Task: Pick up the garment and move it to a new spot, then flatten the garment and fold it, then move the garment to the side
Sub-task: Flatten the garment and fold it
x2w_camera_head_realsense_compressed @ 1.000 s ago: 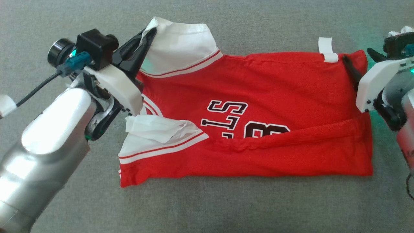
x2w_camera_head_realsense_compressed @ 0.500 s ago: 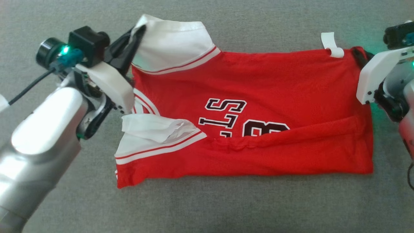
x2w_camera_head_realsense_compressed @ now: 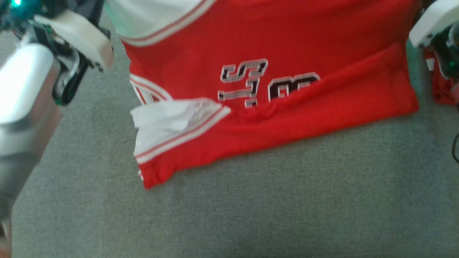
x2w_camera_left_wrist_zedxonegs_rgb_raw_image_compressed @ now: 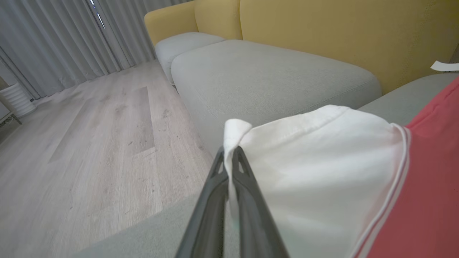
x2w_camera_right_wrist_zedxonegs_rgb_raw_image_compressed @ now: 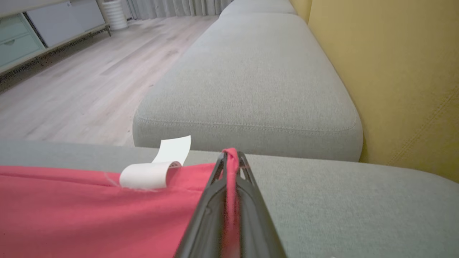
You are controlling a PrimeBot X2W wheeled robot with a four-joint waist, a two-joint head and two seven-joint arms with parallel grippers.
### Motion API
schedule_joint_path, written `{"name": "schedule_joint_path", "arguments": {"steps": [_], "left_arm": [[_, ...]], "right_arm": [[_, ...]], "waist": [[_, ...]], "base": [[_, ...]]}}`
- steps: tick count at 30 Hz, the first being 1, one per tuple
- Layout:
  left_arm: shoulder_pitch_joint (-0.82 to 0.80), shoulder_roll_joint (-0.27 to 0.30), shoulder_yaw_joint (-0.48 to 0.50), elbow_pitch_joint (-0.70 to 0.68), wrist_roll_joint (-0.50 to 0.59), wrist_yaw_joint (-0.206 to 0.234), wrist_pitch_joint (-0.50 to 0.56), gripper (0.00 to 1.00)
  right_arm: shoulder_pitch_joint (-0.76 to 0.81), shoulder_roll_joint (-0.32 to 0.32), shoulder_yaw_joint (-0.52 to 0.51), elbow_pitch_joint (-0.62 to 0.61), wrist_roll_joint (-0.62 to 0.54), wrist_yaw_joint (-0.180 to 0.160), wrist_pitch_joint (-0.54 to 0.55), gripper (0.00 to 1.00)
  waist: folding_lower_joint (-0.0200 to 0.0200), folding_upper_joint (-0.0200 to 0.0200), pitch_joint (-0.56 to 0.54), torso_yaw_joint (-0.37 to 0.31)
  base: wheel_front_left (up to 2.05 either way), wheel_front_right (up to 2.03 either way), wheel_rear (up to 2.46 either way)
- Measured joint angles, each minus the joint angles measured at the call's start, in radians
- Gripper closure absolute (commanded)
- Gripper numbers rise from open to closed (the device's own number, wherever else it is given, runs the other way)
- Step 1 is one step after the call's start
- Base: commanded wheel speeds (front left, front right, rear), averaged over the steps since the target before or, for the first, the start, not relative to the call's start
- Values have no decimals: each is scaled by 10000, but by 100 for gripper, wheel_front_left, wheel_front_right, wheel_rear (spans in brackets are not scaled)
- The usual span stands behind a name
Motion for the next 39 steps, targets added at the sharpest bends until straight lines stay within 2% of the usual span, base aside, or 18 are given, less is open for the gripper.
{"name": "schedule_joint_path", "arguments": {"steps": [5,9,16,21,32,39], "left_arm": [[-654,-408,29,1026,251,-148,-658,100],[-686,-652,-42,1534,251,-370,-997,100],[-134,-642,-174,1425,-115,-669,-1093,100],[1256,-44,-719,134,-815,-838,-309,100],[3392,1638,-1586,-3114,-2115,-830,1636,100],[3828,2197,-1894,-4380,-2729,-830,2560,100]], "right_arm": [[-463,240,-150,201,134,0,-711,100],[-428,280,-84,414,364,0,-872,100],[62,238,286,341,1070,0,-656,100],[1264,-169,924,36,1870,0,171,100],[2355,-1145,2125,-556,2734,0,1645,100],[2486,-1643,2901,-857,2909,0,2458,100]], "waist": [[2,0,126,-63],[1,0,4,-4],[-1,0,-427,110],[-2,0,-966,289],[-3,0,-1691,563],[-1,0,-1866,532]], "base": [[0,0,0],[0,0,0],[0,0,0],[0,0,0],[0,0,0],[0,0,0]]}}
